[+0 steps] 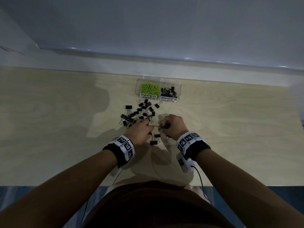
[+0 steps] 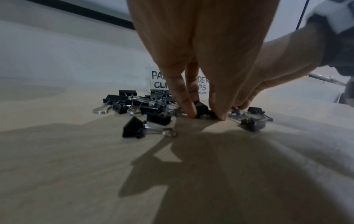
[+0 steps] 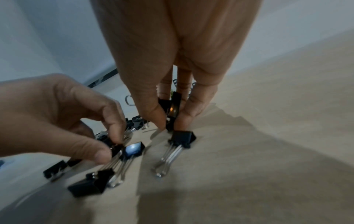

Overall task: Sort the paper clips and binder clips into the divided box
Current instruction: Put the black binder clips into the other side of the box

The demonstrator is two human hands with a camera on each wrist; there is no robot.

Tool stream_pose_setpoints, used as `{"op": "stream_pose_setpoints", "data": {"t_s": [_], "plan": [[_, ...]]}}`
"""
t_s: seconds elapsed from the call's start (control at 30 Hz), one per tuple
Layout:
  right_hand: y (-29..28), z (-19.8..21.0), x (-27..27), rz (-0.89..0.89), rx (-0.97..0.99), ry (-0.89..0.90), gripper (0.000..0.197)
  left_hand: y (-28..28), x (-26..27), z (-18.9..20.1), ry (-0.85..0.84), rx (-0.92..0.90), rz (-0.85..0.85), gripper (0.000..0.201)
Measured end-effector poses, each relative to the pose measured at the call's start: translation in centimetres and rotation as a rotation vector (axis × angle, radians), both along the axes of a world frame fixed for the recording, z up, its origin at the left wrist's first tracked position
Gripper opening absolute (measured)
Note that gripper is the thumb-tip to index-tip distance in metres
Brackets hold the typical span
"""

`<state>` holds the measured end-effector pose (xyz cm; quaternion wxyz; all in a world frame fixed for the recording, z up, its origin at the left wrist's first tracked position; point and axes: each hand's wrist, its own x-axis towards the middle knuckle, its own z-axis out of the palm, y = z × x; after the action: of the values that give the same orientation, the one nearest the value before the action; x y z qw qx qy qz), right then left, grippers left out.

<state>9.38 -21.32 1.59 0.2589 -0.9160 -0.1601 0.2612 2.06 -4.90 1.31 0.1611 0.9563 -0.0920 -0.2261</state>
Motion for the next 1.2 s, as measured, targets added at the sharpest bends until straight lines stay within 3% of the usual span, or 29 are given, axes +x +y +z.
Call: {"op": "stream_pose_setpoints", "data": {"t_s": [0.17,0.3,0.4,0.53,0.63,0.7,0.8,0.9,0.97,1.07,1.2], "plan": [[-1.2,0.9,0.8,-0.207,0.186,-0.034,0.017,0.1,0.6,0.2,0.008,0.045,-0.058,0.029],[-0.6,3.3,4.8,-0.314,0.301,-0.094,0.02,0.1,1.2,0.5,-0.003,0.041,-0.102,0.023],[0.6,4.8,8.1,-0.316,0.295,-0.175,0.017,0.3,2.1,1.2,-0.044,-0.139,0.063,0.006],[0.6,4.6,9.8,-0.204,0.137,-0.283,0.017,-0.4,5.8,4.1,-0.179,-0.394,0.315,0.005],[-0.8,3.2,7.4,-0.169,0.115,-0.285,0.025,-0.8,10.2,6.0,-0.313,-0.466,0.356,0.01],[-2.0,2.4,4.7,-0.092,0.097,-0.185,0.035,-1.0,12.6,6.3,-0.364,-0.422,0.313,0.009],[-3.2,2.0,0.7,0.175,0.031,-0.045,0.037,-1.4,14.1,6.0,-0.335,-0.327,0.232,0.017],[-3.9,1.5,-1.7,0.421,-0.019,-0.066,0.034,-1.6,12.3,5.3,-0.353,-0.257,0.129,0.021],[-4.2,1.0,-2.8,0.492,-0.033,-0.135,0.033,-1.2,9.2,4.2,-0.264,-0.257,0.02,0.019],[-4.8,-0.6,-3.5,0.534,-0.001,-0.217,0.032,0.5,4.0,2.2,-0.049,-0.2,-0.186,0.027],[-4.7,-0.9,-3.5,0.42,0.012,-0.202,0.016,1.7,0.4,0.3,-0.011,-0.087,-0.259,0.043]]}}
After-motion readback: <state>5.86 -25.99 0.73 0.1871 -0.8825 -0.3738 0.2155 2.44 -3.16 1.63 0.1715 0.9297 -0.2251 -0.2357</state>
